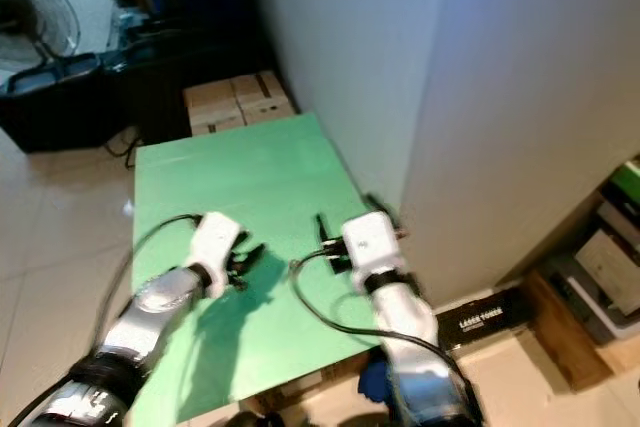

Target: Hang keys on a hook

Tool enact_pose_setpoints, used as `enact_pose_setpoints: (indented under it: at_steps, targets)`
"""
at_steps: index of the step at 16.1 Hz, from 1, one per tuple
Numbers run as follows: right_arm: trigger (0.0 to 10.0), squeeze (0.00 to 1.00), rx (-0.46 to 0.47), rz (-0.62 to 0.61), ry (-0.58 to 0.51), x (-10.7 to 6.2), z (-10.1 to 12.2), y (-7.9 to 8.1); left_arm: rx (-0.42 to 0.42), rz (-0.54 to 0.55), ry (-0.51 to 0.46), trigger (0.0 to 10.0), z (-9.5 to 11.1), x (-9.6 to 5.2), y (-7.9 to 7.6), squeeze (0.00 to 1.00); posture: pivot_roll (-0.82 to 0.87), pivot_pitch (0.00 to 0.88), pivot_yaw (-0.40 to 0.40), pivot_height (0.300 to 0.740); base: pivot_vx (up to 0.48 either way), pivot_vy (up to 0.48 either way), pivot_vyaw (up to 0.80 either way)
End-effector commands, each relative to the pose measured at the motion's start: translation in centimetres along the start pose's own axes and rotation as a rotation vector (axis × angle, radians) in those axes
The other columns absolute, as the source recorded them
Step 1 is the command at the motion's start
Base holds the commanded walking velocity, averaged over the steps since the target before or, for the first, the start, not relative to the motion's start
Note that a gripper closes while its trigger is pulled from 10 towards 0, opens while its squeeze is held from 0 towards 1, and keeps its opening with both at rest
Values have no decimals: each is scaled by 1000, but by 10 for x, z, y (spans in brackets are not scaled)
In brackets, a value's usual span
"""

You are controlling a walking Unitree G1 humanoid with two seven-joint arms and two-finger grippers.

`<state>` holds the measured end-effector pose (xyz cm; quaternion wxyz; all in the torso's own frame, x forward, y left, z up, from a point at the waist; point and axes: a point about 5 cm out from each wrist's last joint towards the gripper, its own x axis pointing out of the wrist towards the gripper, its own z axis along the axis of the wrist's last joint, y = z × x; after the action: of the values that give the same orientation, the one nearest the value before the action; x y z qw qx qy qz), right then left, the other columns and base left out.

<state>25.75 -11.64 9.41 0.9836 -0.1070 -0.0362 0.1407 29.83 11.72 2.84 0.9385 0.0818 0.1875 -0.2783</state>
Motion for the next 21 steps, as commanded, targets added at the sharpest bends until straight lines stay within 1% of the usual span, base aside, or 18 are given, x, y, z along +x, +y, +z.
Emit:
enact_pose_setpoints:
  at_steps: [1, 2, 4, 5, 6, 8, 10, 11, 12, 13, 14, 16, 18, 21]
  targets:
    - [10000, 0, 18, -18, -21, -3, 12, -2, 18, -13, 18, 10000, -1, 3, 1, 0, -199, 55, 175, 740, 0, 0, 0]
    - [10000, 0, 20, -26, -28, -7, 18, -4, 19, -25, 26, 10000, -1, 7, -1, 0, -253, 84, 207, 740, 0, 0, 0]
    - [10000, 0, 38, -52, -46, -28, 38, -4, 40, -55, 82, 10000, -5, 17, -10, 0, -318, 131, 242, 740, 0, 0, 0]
    - [10000, 0, 39, -54, -43, -33, 39, -2, 38, -51, 89, 10000, -5, 18, -11, 0, -323, 135, 244, 740, 0, 0, 0]
    - [10000, 0, 44, -56, -20, -43, 39, 0, 43, -39, 104, 10000, -6, 19, -10, 0, -349, 163, 253, 740, 0, 0, 0]
    - [10000, 0, 54, -55, 17, -59, 40, 2, 48, -14, 123, 10000, -8, 19, -8, 0, -373, 186, 258, 740, 0, 0, 0]
    - [10000, 0, 66, -52, 60, -73, 41, 2, 47, 39, 136, 10000, -7, 19, 0, 0, -392, 198, 260, 740, 0, 0, 0]
    - [10000, 0, 69, -46, 67, -78, 41, 1, 41, 70, 137, 10000, -5, 19, 5, 0, -402, 198, 255, 740, 0, 0, 0]
    - [10000, 0, 69, -45, 73, -80, 41, 1, 43, 83, 138, 10000, -4, 19, 7, 0, -403, 196, 254, 740, 0, 0, 0]
    - [10000, 0, 62, -33, 87, -84, 40, 0, 39, 130, 121, 10000, 3, 20, 15, 0, -405, 189, 246, 740, 0, 0, 0]
    - [10000, 0, 53, -26, 99, -87, 40, -1, 26, 160, 109, 10000, 9, 20, 20, 0, -404, 186, 242, 740, 0, 0, 0]
    - [10000, 0, 51, -20, 114, -88, 40, -3, 38, 158, 114, 10000, 10, 22, 18, 0, -407, 188, 237, 740, 0, 0, 0]
    - [10000, 0, 51, -18, 119, -86, 39, -3, 53, 153, 143, 10000, 4, 22, 14, 0, -408, 184, 234, 740, 0, 0, 0]
    - [10000, 0, 55, -8, 117, -81, 38, -7, 68, 187, 176, 10000, -2, 18, 19, 0, -387, 169, 213, 740, 0, 0, 0]
